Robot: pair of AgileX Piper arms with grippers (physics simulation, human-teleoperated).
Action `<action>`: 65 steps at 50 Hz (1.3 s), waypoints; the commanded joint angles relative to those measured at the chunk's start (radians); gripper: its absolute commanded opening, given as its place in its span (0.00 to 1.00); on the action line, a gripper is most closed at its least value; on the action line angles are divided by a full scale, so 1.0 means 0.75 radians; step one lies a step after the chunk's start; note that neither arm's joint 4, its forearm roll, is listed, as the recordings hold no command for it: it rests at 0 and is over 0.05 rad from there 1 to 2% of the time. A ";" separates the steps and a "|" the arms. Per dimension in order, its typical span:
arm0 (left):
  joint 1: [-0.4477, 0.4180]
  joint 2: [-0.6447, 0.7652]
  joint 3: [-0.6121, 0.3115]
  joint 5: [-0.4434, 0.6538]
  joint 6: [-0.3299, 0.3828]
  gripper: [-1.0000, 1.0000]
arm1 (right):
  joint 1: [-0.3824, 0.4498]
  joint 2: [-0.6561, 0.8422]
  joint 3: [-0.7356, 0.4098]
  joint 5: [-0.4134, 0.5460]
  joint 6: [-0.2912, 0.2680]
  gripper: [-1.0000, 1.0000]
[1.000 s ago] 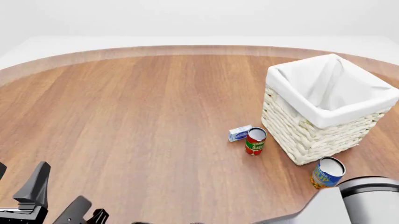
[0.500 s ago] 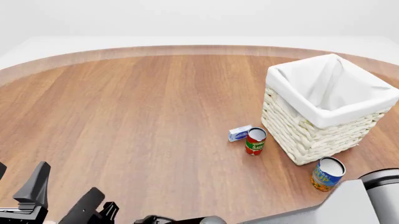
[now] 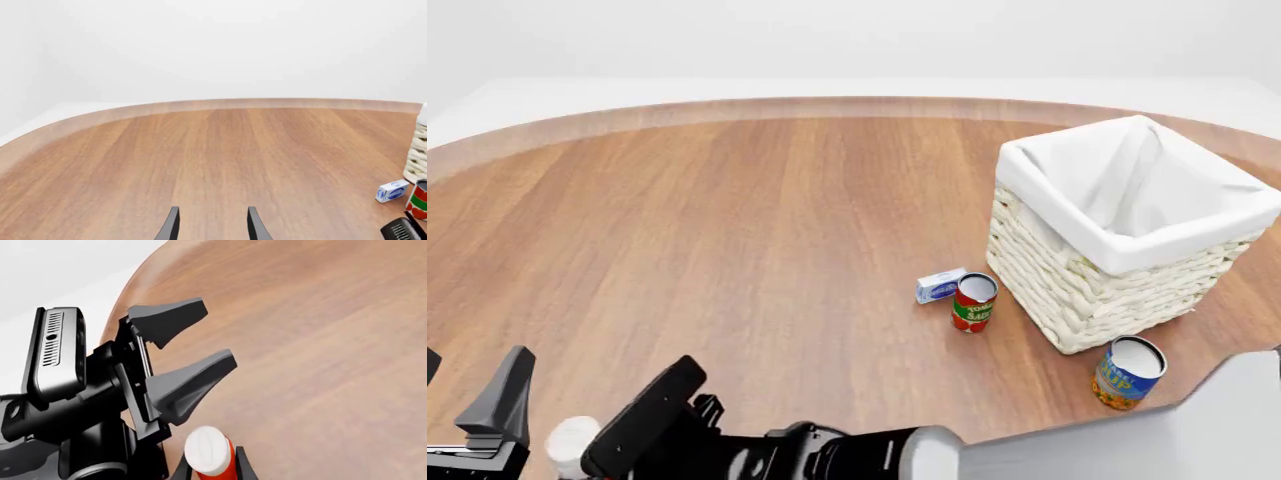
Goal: Pick up the ketchup, and put it in the basket.
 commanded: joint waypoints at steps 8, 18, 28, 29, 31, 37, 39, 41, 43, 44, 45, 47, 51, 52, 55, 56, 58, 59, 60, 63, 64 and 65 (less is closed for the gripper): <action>0.000 0.000 0.000 0.000 0.000 1.00 | -0.109 -0.119 0.075 -0.030 0.017 0.00; 0.000 0.000 0.000 0.000 0.000 1.00 | -0.149 -0.147 0.099 -0.046 0.008 0.00; 0.000 0.000 0.000 0.000 0.000 1.00 | -0.243 -0.218 0.141 -0.057 -0.047 0.00; 0.000 0.000 0.000 0.000 0.000 1.00 | -0.246 -0.221 0.146 -0.061 -0.047 0.00; 0.000 0.000 0.000 0.000 0.000 1.00 | -0.251 -0.230 0.159 -0.070 -0.053 0.00; 0.000 0.000 0.000 0.000 0.000 1.00 | -0.277 -0.304 0.200 -0.099 -0.068 0.00; 0.000 0.000 0.000 0.000 0.000 1.00 | -0.286 -0.320 0.205 -0.095 -0.070 0.00; 0.000 0.000 0.000 0.000 0.000 1.00 | -0.288 -0.328 0.211 -0.099 -0.065 0.00; 0.000 0.000 0.000 0.000 0.000 1.00 | -0.302 -0.346 0.225 -0.109 -0.069 0.00; 0.000 0.000 0.000 0.000 0.000 1.00 | -0.312 -0.354 0.233 -0.117 -0.063 0.00; 0.000 0.000 0.000 0.000 0.000 1.00 | -0.317 -0.355 0.234 -0.118 -0.067 0.00; 0.000 0.000 0.000 0.000 0.000 1.00 | -0.329 -0.371 0.248 -0.132 -0.065 0.00; 0.000 0.000 0.000 0.000 0.000 1.00 | -0.356 -0.399 0.266 -0.148 -0.066 0.00; 0.000 0.000 0.000 0.000 0.000 1.00 | -0.364 -0.407 0.271 -0.150 -0.072 0.00; 0.000 0.000 0.000 0.000 0.000 1.00 | -0.397 -0.442 0.291 -0.162 -0.070 0.00; 0.000 0.000 0.000 0.000 0.000 1.00 | -0.397 -0.442 0.291 -0.162 -0.070 0.00; 0.000 0.000 0.000 0.000 0.000 1.00 | -0.417 -0.455 0.297 -0.164 -0.074 0.00; 0.000 0.000 0.000 0.000 0.000 1.00 | -0.432 -0.460 0.301 -0.165 -0.080 0.00; 0.000 0.000 0.000 0.000 0.000 1.00 | -0.435 -0.468 0.308 -0.171 -0.076 0.00; 0.000 0.000 0.000 0.000 0.000 1.00 | -0.460 -0.499 0.330 -0.192 -0.056 0.00; 0.000 0.000 0.000 0.000 0.000 1.00 | -0.463 -0.503 0.332 -0.192 -0.052 0.00; 0.000 0.000 0.000 0.000 0.000 1.00 | -0.472 -0.514 0.339 -0.200 -0.047 0.00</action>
